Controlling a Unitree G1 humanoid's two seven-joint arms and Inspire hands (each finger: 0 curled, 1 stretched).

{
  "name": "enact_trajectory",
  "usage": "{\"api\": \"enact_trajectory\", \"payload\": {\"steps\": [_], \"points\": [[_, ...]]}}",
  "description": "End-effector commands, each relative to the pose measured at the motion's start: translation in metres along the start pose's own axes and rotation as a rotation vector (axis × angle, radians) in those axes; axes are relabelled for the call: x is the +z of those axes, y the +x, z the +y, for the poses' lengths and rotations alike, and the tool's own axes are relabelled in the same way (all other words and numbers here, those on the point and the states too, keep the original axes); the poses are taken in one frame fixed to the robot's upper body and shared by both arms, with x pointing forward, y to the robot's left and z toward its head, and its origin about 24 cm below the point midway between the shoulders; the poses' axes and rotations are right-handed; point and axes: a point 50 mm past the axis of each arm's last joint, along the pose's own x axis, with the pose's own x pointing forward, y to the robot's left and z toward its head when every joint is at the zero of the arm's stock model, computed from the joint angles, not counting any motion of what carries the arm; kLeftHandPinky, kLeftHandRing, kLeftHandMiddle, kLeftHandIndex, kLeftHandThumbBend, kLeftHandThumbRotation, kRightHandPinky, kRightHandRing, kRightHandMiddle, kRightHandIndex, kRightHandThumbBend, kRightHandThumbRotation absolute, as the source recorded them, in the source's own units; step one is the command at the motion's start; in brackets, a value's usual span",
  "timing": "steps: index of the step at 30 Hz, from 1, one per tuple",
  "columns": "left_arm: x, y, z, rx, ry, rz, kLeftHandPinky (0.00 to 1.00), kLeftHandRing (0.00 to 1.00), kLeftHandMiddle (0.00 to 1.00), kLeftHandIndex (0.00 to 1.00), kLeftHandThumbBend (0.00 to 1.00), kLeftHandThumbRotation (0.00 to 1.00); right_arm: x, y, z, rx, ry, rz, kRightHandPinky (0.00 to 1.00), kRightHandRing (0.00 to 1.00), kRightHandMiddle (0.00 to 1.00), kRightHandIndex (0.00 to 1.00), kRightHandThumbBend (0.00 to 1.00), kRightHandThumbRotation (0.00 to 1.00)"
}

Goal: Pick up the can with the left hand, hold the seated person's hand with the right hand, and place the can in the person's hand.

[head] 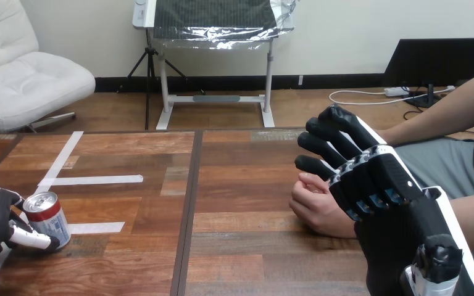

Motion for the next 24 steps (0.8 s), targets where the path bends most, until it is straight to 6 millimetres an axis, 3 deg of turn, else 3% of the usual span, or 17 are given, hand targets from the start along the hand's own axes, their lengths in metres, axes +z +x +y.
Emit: {"api": "enact_trajectory", "payload": {"steps": [1, 10, 24], "points": [[0.0186, 0.0047, 0.0151, 0.054, -0.039, -0.057, 0.33, 0.42, 0.51, 0.58, 0.76, 0.0, 0.013, 0.0084, 0.0016, 0.018, -0.016, -0.084, 0.84, 0.87, 0.88, 0.88, 0.97, 0.87], [0.0202, 0.0048, 0.0151, 0.03, -0.056, -0.048, 0.45, 0.56, 0.62, 0.64, 0.77, 0.04, 0.0131, 0.0083, 0.0013, 0.017, -0.018, -0.085, 0.84, 0.87, 0.88, 0.88, 0.97, 0.86], [0.0212, 0.0049, 0.0159, 0.021, -0.046, -0.046, 0.52, 0.62, 0.68, 0.69, 0.8, 0.1, 0.0134, 0.008, 0.0014, 0.016, -0.021, -0.088, 0.84, 0.87, 0.88, 0.88, 0.96, 0.86]]}}
